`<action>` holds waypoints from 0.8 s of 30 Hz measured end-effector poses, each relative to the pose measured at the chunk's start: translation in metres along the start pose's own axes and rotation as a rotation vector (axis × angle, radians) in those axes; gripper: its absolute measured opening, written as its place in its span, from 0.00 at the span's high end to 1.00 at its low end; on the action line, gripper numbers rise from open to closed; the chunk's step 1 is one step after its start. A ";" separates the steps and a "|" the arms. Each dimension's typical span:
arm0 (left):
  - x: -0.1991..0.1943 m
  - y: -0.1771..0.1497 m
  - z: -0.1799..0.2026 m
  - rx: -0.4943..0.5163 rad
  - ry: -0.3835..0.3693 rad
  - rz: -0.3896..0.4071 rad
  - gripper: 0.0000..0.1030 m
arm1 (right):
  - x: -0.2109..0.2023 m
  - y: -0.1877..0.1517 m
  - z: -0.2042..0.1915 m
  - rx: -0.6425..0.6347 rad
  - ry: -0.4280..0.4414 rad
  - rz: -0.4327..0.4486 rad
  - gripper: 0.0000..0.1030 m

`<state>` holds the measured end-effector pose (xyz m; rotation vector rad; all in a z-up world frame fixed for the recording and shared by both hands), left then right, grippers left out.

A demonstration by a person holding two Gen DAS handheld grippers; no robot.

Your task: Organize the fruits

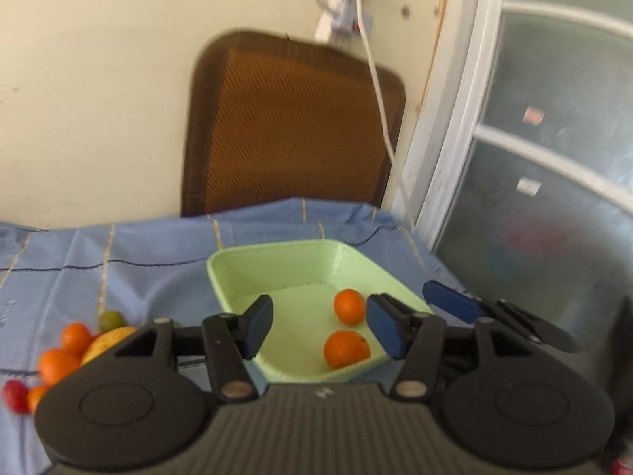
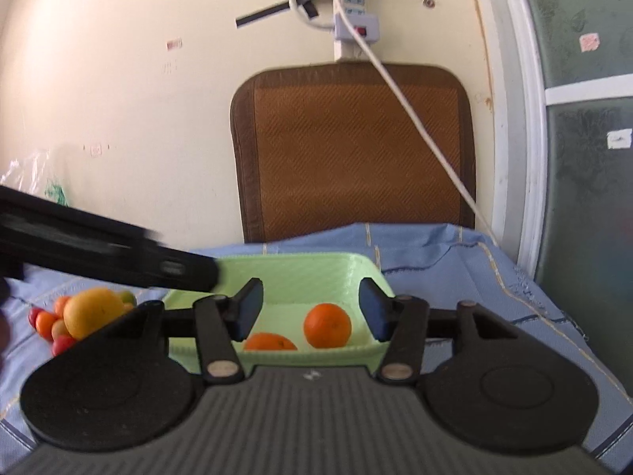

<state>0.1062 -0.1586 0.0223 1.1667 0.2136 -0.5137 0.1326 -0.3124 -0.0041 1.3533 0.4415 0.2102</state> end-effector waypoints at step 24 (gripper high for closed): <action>-0.064 -0.012 -0.214 -0.241 0.203 -0.026 0.54 | 0.032 0.001 -0.176 -0.118 0.490 -0.299 0.56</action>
Point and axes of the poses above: each gripper's, at about its wrist camera, not at the fingertips, and x roughly the way its jaws point, z to its right, y to its top, the point moved 6 cm from there along x, roughly the way its jaws point, and after that the axes turned 12 degrees about -x, right-handed, at the moved point
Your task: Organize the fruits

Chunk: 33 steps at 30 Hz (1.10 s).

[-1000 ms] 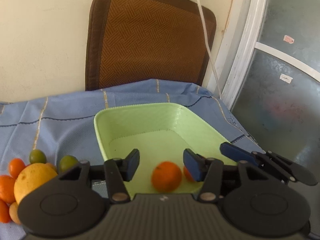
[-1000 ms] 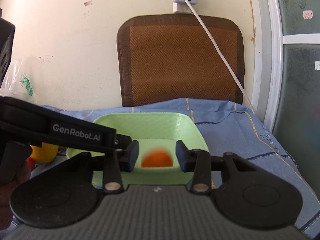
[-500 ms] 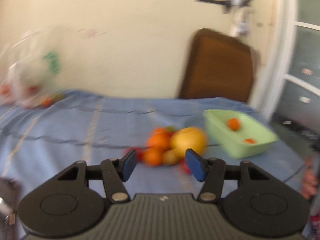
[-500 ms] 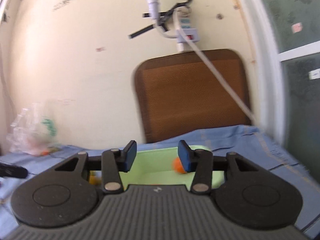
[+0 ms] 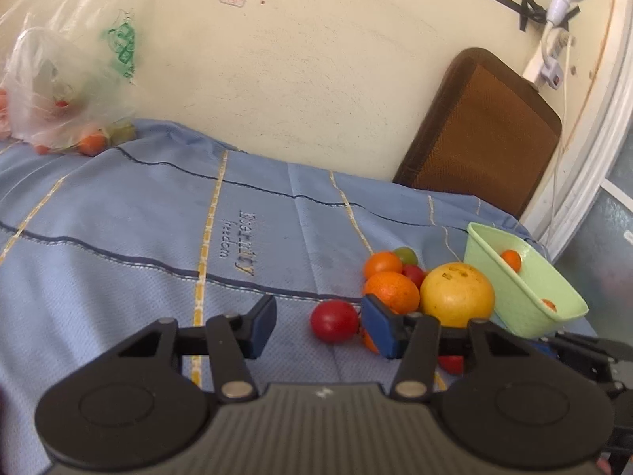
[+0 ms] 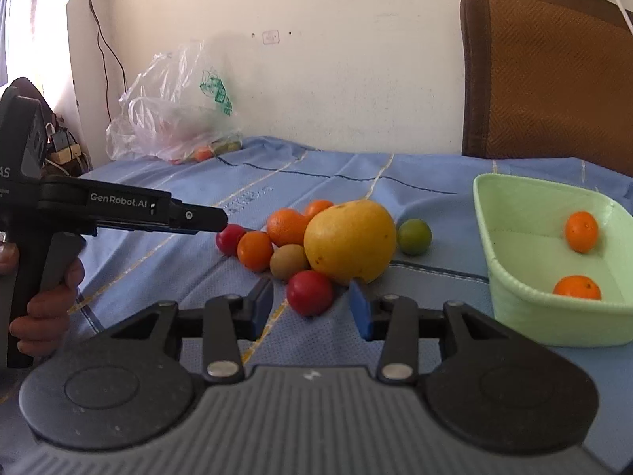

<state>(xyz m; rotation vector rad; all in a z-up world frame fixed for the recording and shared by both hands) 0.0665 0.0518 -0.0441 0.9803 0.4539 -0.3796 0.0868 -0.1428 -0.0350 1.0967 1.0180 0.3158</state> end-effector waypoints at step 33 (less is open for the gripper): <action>-0.057 -0.049 0.001 -0.001 0.012 0.015 0.53 | -0.020 -0.024 -0.024 -0.051 -0.053 -0.038 0.68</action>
Point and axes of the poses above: each gripper's, at about its wrist camera, not at the fingertips, and x roughly the way its jaws point, z to its right, y to its top, the point moved 6 cm from there along x, roughly the way its jaws point, and after that the axes turned 12 degrees about -x, right-handed, at the moved point
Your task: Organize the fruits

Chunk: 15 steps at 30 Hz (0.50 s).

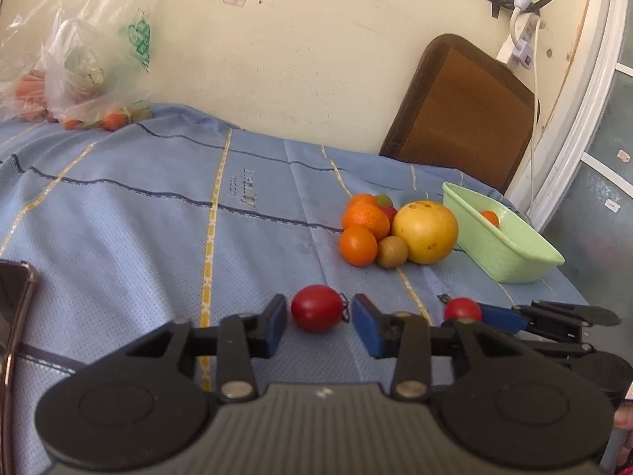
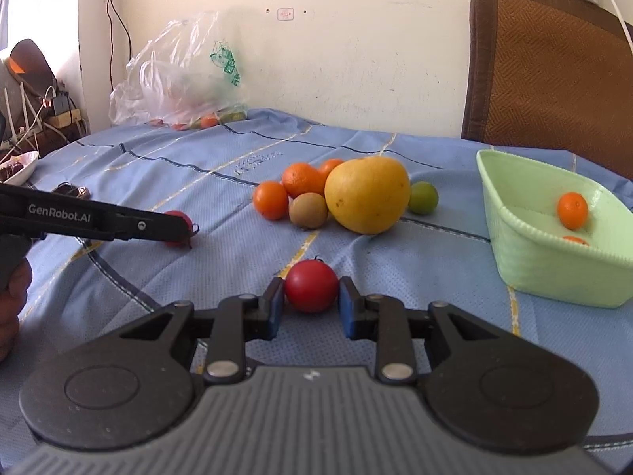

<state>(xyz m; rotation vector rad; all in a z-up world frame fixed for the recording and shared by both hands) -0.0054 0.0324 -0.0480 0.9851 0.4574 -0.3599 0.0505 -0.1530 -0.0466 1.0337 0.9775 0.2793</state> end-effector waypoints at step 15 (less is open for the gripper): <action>0.012 0.000 0.010 0.079 0.091 -0.010 0.48 | -0.006 -0.002 0.002 -0.008 -0.027 0.015 0.54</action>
Point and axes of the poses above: each gripper's, at about its wrist camera, not at the fingertips, and x roughly the way its jaws point, z to its right, y to its top, the point moved 6 cm from there along x, roughly the way its jaws point, and after that the axes turned 12 degrees about -x, right-handed, at the moved point
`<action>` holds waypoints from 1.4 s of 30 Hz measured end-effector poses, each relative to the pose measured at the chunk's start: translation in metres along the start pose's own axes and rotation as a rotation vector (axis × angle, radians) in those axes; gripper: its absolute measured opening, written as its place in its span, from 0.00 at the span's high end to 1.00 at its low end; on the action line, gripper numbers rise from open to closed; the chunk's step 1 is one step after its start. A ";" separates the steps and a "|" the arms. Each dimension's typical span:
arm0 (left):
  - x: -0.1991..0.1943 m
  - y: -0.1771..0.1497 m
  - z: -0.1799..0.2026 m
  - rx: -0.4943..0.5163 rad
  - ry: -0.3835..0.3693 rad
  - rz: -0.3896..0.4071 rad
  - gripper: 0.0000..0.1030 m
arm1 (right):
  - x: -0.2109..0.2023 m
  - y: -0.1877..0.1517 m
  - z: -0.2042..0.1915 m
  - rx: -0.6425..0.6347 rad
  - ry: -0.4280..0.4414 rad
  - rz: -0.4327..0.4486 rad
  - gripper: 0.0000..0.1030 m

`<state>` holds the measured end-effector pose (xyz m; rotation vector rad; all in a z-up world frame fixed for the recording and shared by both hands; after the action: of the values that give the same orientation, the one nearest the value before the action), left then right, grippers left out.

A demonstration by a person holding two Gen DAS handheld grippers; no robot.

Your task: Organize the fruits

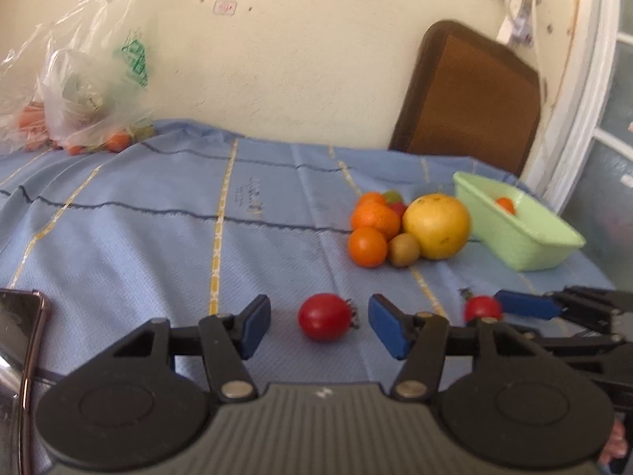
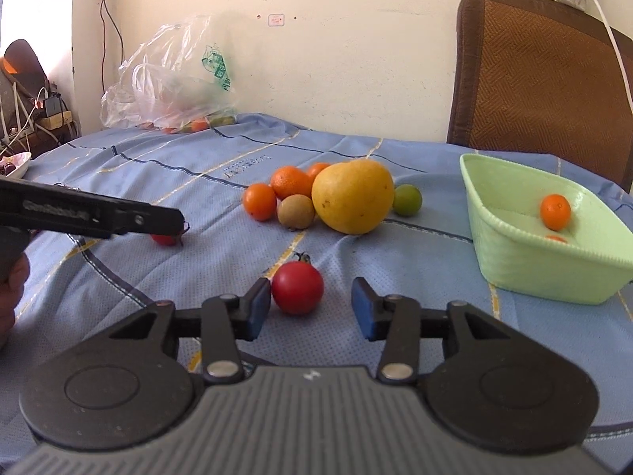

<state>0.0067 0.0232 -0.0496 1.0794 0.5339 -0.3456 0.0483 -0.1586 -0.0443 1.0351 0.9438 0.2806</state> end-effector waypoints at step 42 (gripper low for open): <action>0.092 0.041 0.220 0.204 -0.296 -0.074 0.70 | -0.048 -0.020 0.159 0.160 -0.303 0.161 0.70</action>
<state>0.1564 -0.1580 0.0089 1.1813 0.2782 -0.6248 0.1385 -0.2942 -0.0073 1.2638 0.6177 0.1765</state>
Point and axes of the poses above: each gripper's, at about its wrist camera, not at the fingertips, and x roughly the way its jaws point, z to its right, y to its top, the point moved 6 cm from there along x, roughly the way its jaws point, and after that the axes turned 12 degrees about -x, right-handed, at the moved point
